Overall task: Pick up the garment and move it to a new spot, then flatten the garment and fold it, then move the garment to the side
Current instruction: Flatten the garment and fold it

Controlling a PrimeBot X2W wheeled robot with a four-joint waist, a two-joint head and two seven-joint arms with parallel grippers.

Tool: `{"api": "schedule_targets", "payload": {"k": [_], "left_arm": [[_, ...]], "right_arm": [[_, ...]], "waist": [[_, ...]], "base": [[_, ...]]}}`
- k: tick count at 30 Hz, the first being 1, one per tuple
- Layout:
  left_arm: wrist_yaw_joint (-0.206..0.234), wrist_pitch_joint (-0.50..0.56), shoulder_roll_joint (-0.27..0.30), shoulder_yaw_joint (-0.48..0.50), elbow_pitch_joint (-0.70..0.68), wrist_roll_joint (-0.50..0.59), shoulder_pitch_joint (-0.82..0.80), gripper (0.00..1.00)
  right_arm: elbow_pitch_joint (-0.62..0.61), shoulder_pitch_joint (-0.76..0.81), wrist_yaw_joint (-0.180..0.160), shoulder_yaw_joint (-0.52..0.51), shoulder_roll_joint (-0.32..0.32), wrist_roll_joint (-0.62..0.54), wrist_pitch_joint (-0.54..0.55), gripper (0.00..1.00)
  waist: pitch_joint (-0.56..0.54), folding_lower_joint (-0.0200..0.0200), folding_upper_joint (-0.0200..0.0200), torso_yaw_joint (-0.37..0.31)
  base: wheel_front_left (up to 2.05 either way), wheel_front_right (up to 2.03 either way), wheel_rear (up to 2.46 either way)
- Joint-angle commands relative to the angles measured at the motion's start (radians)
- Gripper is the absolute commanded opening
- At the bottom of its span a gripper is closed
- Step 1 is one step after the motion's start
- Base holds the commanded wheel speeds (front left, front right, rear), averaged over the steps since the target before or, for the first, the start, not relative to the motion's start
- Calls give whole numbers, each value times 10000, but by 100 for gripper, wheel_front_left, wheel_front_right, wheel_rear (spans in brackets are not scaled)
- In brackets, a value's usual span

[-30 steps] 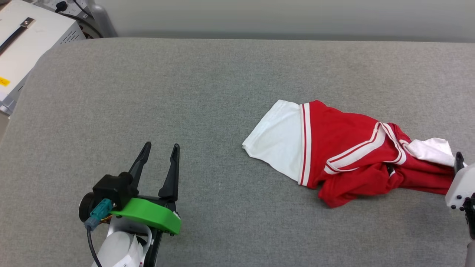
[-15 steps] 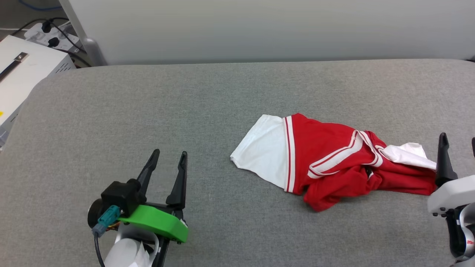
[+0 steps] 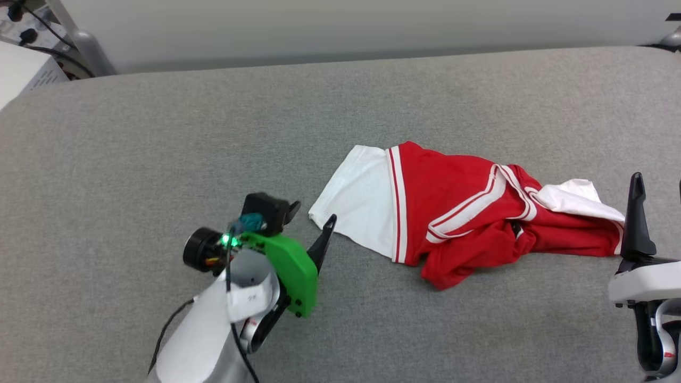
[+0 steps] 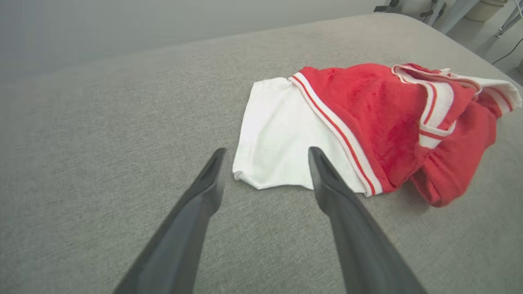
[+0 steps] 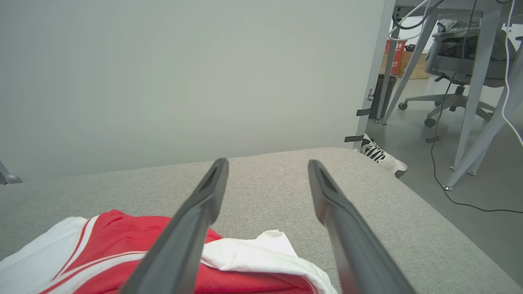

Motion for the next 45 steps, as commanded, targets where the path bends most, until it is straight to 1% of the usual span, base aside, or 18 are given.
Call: {"api": "schedule_targets", "payload": {"k": [1,4,6,12,14,16,22,23,24,28,35,39,45], "left_arm": [[99,674,60,-108,43,99,-436,100],[297,2291,105,-330,102,251,-1176,100],[391,2822,77,-329,144,251,-1578,100],[412,4329,394,-588,735,457,-2277,100],[450,4651,594,-719,926,697,-2461,100],[481,4836,670,-759,1106,759,-2563,100],[404,5182,689,-976,1646,704,-2617,100],[388,5246,684,-1012,1731,680,-2605,91],[353,5358,659,-1058,1836,601,-2569,0],[284,5190,623,-1120,1874,408,-2453,0],[717,3986,793,-366,1600,-62,-1994,0],[989,3447,1127,256,1072,-411,-1581,0],[1333,3224,1667,942,93,-809,-751,0]], "right_arm": [[-50,-47,-7,55,-7,107,-109,100],[40,-178,-7,175,-6,136,-207,100],[137,-274,-7,249,-6,168,-299,100],[273,-456,-7,329,-6,301,-663,100],[328,-511,-7,336,-6,333,-751,100],[400,-553,-7,353,-5,365,-830,100],[642,-689,-7,459,-5,414,-1007,100],[667,-710,-7,467,-5,411,-1026,100],[693,-734,-7,469,-5,403,-1046,100],[773,-768,-7,433,-5,317,-1089,100],[866,-698,-7,397,-5,32,-961,100],[910,-559,-7,377,-5,-64,-770,100],[986,-337,-7,429,-5,-90,-475,100]], "waist": [[364,0,113,-315],[612,0,113,-544],[758,0,113,-691],[1190,0,113,-1029],[1311,0,113,-1092],[1422,0,113,-1128],[1616,0,113,-1134],[1625,0,113,-1123],[1628,0,113,-1103],[1514,0,113,-973],[924,0,113,-553],[514,0,113,-222],[159,0,113,222]], "base": [[0,0,0],[0,0,0],[0,0,0],[0,0,0],[0,0,0],[0,0,0],[0,0,0],[0,0,0],[0,0,0],[0,0,0],[0,0,0],[0,0,0],[0,0,0]]}}
